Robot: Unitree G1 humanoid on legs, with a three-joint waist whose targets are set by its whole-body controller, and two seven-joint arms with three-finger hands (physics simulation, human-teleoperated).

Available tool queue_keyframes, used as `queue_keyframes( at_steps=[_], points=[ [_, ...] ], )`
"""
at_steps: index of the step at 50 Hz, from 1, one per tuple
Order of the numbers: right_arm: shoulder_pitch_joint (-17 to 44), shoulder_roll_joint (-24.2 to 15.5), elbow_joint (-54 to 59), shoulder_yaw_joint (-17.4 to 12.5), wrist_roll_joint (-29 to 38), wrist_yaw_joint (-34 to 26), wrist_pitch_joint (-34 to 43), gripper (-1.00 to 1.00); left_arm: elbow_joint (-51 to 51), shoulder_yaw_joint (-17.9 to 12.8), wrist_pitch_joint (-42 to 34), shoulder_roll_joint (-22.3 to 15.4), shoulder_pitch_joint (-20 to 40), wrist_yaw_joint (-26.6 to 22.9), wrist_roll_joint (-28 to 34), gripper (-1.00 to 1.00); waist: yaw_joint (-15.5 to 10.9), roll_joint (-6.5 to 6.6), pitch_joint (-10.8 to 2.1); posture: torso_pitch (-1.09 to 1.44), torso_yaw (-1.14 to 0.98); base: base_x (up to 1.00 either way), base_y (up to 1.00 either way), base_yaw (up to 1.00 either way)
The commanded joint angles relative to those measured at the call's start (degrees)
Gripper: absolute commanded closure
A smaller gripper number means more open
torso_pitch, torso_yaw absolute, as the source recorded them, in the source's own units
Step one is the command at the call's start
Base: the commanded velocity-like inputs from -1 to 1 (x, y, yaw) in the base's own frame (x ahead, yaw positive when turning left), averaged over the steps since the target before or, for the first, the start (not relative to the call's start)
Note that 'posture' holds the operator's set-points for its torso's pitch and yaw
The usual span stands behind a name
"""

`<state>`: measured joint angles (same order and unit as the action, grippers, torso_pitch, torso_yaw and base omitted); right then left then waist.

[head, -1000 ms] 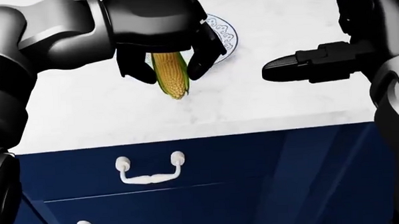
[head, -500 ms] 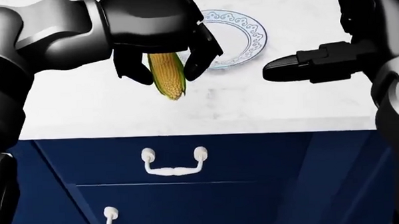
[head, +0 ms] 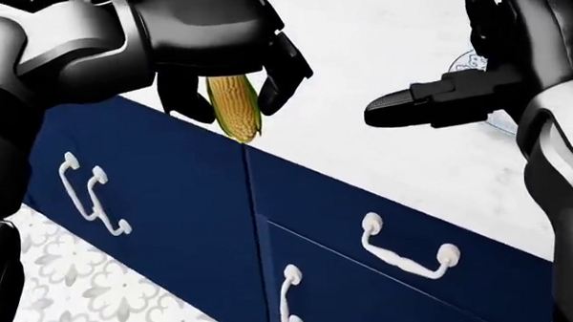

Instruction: Place the corn on the top rack of the oven.

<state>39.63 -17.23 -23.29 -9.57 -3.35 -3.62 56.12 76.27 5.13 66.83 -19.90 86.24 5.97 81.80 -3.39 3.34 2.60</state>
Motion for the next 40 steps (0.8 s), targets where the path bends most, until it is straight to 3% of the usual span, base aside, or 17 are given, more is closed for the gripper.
queue_keyframes(
  at_steps=[1,8,10,11,12,13,14,16,21,26,27,28,29,30,32,36,40],
  points=[
    [1.9,-1.0,-1.8,-1.4,0.5,0.4,-1.8,-1.00,-2.6,-1.0,-0.3,0.2,3.1,1.1,-2.0,0.73,0.6,-0.38,-2.14,0.00,0.00,0.00,0.00,1.00],
    [1.5,-0.9,-1.8,-1.1,0.7,0.0,-2.0,-1.00,-2.4,-1.1,-0.5,0.0,2.9,0.9,-2.2,0.71,1.7,-5.16,-0.42,0.00,0.00,0.00,0.00,1.00],
    [1.8,-0.9,-2.0,-1.2,0.7,-0.1,-1.5,-1.00,-2.5,-0.9,-0.6,-0.1,2.6,1.4,-1.9,0.71,1.6,-7.53,-0.68,0.00,0.00,0.00,0.00,1.00],
    [1.7,-0.9,-1.9,-1.2,0.7,-0.1,-1.8,-1.00,-2.4,-0.9,-0.6,-0.1,2.7,1.1,-2.0,0.71,1.9,-9.81,-1.52,0.00,0.00,0.00,0.00,1.00],
    [1.5,-0.9,-2.0,-1.3,0.7,-0.2,-1.8,-1.00,-2.4,-0.9,-0.7,0.0,2.7,1.2,-2.0,0.71,1.3,-9.42,-2.47,0.00,0.00,0.00,0.00,1.00],
    [1.5,-0.9,-2.1,-1.3,0.7,-0.2,-1.7,-1.00,-2.5,-0.8,-0.7,0.1,2.5,1.4,-1.9,0.71,2.0,-8.57,-0.89,0.00,0.00,0.00,0.00,1.00],
    [1.5,-0.9,-2.2,-1.3,0.8,-0.2,-1.7,-1.00,-2.5,-0.8,-0.8,0.2,2.2,1.6,-1.8,0.71,1.5,-8.74,-0.70,0.00,0.00,0.00,0.00,1.00],
    [1.3,-0.8,-2.2,-1.3,0.8,-0.3,-1.8,-1.00,-2.4,-0.6,-0.9,0.2,1.9,1.9,-1.6,0.72,1.3,-7.92,-1.64,0.00,0.00,0.00,0.00,1.00],
    [1.6,-0.9,-2.7,-1.4,0.8,-0.3,-1.2,-1.00,-2.4,-0.8,-0.8,0.2,2.1,1.4,-1.8,0.72,1.6,-4.79,-1.21,0.00,0.00,0.00,0.00,1.00],
    [2.1,-1.0,-2.7,-1.4,0.8,-0.3,-0.7,-1.00,-2.4,-0.9,-0.8,0.3,2.3,1.2,-2.0,0.72,2.0,-0.51,-1.36,0.00,0.00,0.00,0.00,1.00],
    [2.0,-1.0,-2.6,-1.4,0.8,-0.3,-0.9,-1.00,-2.4,-0.8,-0.8,0.3,2.2,1.3,-1.9,0.73,2.0,1.08,-1.81,0.00,0.00,0.00,0.00,1.00],
    [2.0,-1.0,-2.6,-1.5,0.8,-0.3,-0.9,-1.00,-2.4,-0.9,-0.8,0.3,2.3,1.2,-2.0,0.73,1.8,2.73,-3.38,0.00,0.00,0.00,0.00,1.00],
    [1.9,-1.0,-2.5,-1.5,0.8,-0.4,-1.0,-1.00,-2.4,-0.9,-0.8,0.2,2.3,1.2,-1.9,0.73,1.5,0.83,-1.50,0.00,0.00,0.00,0.00,1.00],
    [1.9,-1.0,-2.6,-1.5,0.8,-0.4,-1.0,-1.00,-2.3,-0.9,-0.8,0.2,2.4,1.1,-2.0,0.73,1.3,0.83,-1.59,0.00,0.00,0.00,0.00,1.00],
    [2.0,-1.0,-2.6,-1.5,0.8,-0.3,-0.9,-1.00,-2.4,-0.9,-0.8,0.2,2.4,1.2,-2.0,0.73,0.7,-0.75,-2.16,0.00,0.00,0.00,0.00,1.00],
    [1.7,-1.0,-2.5,-1.4,0.8,-0.4,-1.2,-1.00,-2.4,-0.6,-0.8,0.2,2.2,1.6,-1.7,0.73,1.1,-3.37,-0.68,0.00,0.00,0.00,0.00,1.00],
    [1.7,-0.9,-2.7,-1.4,0.8,-0.4,-1.0,-1.00,-2.4,-0.7,-0.8,0.3,2.1,1.5,-1.6,0.73,1.7,-6.25,-0.42,0.00,0.00,0.00,0.00,1.00]
  ],
)
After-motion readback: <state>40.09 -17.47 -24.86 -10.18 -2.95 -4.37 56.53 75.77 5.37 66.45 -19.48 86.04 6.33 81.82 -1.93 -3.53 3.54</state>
